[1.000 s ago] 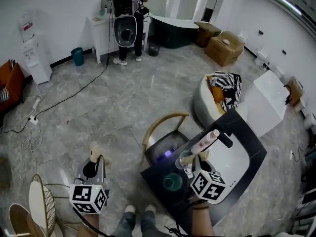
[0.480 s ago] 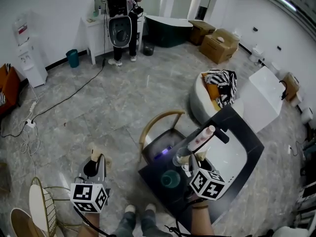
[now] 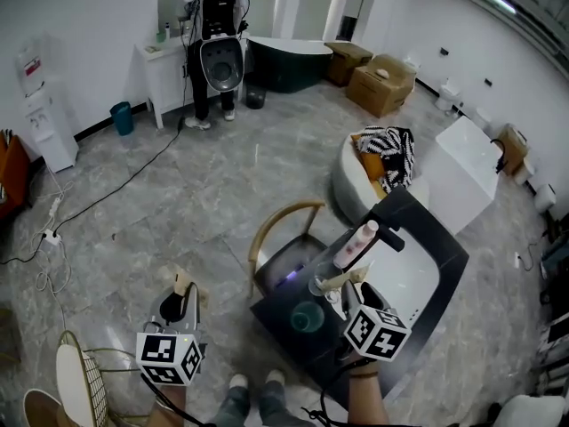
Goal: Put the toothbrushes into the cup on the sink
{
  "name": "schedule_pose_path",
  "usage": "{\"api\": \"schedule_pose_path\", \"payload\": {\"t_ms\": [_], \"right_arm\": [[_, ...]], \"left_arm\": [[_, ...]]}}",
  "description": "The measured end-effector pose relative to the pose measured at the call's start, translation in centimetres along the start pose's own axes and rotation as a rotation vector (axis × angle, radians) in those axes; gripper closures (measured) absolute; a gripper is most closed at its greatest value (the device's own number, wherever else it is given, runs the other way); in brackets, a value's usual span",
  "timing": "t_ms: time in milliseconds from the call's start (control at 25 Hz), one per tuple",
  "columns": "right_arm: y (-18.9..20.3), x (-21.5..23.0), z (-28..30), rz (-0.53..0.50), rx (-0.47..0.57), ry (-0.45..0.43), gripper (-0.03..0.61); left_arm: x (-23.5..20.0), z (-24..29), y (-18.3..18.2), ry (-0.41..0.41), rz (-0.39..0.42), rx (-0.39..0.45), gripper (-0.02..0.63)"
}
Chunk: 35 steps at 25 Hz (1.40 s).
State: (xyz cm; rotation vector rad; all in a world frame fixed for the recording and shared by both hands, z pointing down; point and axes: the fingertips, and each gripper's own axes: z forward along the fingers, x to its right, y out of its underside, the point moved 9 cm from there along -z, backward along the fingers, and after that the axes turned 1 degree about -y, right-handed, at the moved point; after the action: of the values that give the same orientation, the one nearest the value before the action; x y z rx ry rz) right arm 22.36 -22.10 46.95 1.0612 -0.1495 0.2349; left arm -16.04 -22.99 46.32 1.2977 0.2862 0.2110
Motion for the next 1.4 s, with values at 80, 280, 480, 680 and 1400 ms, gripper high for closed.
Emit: {"api": "schedule_pose_path", "payload": {"t_ms": [80, 280, 480, 680, 1400], "right_arm": [[0.0, -0.2, -0.6, -0.001, 0.003, 0.004, 0.397], [-0.3, -0.1, -2.3, -0.001, 0.023, 0.013, 0.399], [-0.4, -0.3, -4.0, -0.006, 0.057, 0.032, 0.486], [-0.2, -0.1, -5.9, -0.01, 0.072, 0.071, 0.547], [1.5, 4.2, -12.5, 0.098, 0.138, 0.256, 0.574]], "left_arm": [[0.0, -0.1, -0.1, 0.012, 0.002, 0.0, 0.569], [0.6, 0.0, -0.4, 0.056, 0.005, 0.006, 0.569], [1.3, 0.4, -0.6, 0.103, 0.01, 0.01, 0.569], [2.4, 1.1, -1.1, 0.165, 0.01, 0.015, 0.569], [8.7, 3.5, -2.8, 0.388, 0.064, 0.039, 0.569]]}}
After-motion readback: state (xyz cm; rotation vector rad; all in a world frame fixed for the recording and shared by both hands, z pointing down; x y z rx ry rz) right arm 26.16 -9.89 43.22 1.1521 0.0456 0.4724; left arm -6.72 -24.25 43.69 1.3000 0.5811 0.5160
